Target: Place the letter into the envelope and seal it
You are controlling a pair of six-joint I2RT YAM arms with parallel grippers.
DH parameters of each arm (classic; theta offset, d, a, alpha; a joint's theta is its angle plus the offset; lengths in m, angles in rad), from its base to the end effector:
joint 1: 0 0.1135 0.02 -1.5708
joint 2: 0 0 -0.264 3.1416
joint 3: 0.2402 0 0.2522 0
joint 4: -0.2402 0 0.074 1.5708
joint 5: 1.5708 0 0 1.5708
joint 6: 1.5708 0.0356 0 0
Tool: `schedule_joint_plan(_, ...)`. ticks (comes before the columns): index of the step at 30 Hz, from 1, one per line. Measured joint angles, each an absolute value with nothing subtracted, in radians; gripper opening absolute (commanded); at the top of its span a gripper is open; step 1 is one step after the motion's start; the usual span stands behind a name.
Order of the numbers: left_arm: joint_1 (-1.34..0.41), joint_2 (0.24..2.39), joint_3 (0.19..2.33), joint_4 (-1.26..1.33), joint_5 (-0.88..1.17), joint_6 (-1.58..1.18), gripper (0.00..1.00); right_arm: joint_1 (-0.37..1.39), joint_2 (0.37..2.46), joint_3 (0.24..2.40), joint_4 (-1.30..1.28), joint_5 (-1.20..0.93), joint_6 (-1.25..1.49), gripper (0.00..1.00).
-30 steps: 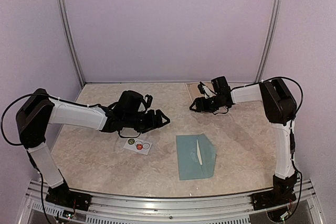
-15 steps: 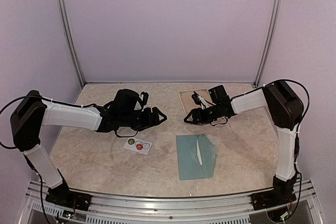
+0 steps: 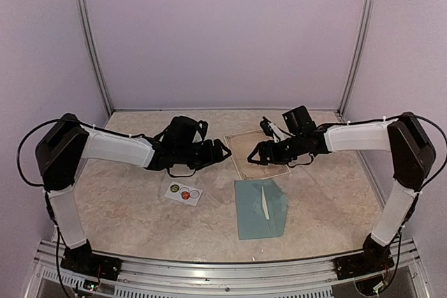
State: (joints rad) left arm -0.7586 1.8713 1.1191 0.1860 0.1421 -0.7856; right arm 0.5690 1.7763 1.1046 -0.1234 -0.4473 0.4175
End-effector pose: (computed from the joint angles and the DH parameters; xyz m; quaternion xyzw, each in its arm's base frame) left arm 0.2943 -0.2858 0.1835 0.0224 0.8746 -0.3796 0.3006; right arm 0.3095 0.2162 0.1907 -0.1519 0.8937 0.3555 0.2276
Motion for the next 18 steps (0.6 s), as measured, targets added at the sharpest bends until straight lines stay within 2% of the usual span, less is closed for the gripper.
schedule_joint_plan(8,-0.758,2.011,1.194,0.194,0.154,-0.812,0.76,0.369,1.797,1.104,-0.208,-0.376,0.414,0.75)
schedule_joint_plan(18,-0.752,2.122,1.27,0.196,0.165,-0.82,0.72,0.313,1.951,1.203,-0.247,-0.384,0.385,0.72)
